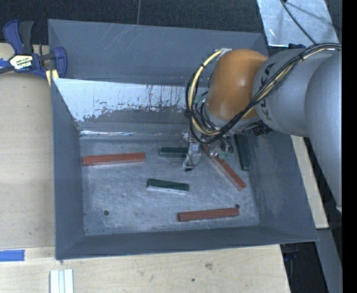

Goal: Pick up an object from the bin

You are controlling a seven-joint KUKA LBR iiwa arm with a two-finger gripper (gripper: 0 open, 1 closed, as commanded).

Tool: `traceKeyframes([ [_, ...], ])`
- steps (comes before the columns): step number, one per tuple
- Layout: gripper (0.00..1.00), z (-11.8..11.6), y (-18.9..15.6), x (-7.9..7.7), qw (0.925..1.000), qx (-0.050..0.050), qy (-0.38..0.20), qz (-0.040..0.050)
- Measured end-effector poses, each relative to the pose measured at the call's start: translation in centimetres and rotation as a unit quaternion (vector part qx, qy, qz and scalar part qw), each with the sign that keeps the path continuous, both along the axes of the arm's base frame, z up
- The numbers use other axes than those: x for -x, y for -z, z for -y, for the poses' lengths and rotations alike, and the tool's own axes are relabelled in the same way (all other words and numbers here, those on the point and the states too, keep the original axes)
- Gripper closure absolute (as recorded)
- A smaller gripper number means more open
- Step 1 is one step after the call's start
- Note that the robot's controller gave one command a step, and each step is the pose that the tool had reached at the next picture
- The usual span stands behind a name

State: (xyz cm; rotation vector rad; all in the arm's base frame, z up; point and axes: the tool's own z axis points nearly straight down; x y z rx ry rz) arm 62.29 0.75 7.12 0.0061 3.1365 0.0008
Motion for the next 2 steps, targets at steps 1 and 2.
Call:
traceKeyframes([
  [1, 1.0, -1.6, -11.5, 0.4, 0.9999, 0.0, -0.014, 0.0036],
  [2, 1.0, -2.2, -24.8, 1.1, 0.9998, 0.0, -0.021, 0.0044],
])
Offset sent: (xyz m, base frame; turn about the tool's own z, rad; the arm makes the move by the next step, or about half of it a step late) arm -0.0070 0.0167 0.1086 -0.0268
